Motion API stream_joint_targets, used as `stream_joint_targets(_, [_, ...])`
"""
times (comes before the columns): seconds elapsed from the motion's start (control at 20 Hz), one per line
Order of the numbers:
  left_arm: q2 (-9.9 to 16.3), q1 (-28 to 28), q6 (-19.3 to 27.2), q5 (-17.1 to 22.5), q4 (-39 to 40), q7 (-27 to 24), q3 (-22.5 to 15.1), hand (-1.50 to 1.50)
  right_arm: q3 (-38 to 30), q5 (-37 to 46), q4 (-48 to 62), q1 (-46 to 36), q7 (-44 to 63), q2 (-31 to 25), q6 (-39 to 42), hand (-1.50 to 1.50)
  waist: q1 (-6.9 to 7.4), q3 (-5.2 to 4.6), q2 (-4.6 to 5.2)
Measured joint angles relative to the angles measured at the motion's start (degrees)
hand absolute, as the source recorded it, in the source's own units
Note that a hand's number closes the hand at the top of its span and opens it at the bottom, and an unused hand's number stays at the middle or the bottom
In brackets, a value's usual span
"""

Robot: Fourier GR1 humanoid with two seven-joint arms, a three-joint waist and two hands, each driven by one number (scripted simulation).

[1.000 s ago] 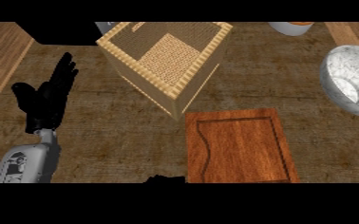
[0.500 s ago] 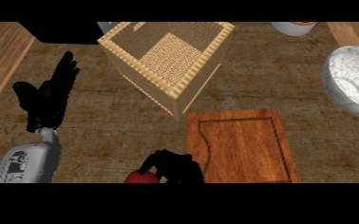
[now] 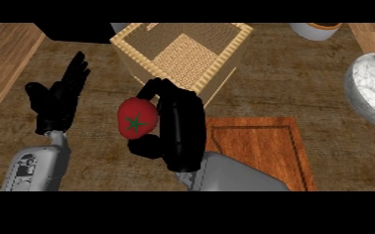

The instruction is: Pick the tomato from the cutting board and place it in the basket

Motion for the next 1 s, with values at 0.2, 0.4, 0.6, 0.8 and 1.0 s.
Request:
stream_joint_targets(0.2, [0.2, -0.5, -0.4, 0.1, 0.5, -0.4, 0.0, 0.0, -2.3, -3.4, 8.8, -10.3, 2.5, 0.0, 1.4, 1.5, 0.71, 0.02, 0.22])
stream_joint_targets(0.4, [0.3, -1.3, -0.5, 0.3, 1.8, -1.0, 0.5, 0.0, -2.7, -8.0, 16.8, -17.1, 3.3, 0.0, 0.8, 1.5, 0.77, 0.06, 0.42])
stream_joint_targets(0.6, [0.3, -1.7, -0.4, 0.4, 1.5, -0.7, 0.7, 0.0, -3.4, -13.6, 24.9, -22.3, 2.2, 0.1, -0.7, 1.5, 0.61, 0.11, 0.53])
stream_joint_targets(0.8, [0.2, -1.2, -0.2, 0.3, 1.7, -1.3, 1.0, 0.0, -3.0, -19.5, 30.4, -24.9, 0.4, 0.2, -2.9, 1.5, 0.09, 0.15, 0.53])
stream_joint_targets(1.0, [0.1, -0.6, 0.1, 0.1, 0.9, -0.7, 0.9, 0.0, -3.4, -25.6, 34.4, -25.6, -3.2, 0.3, -4.7, 1.5, -0.42, 0.19, 0.53])
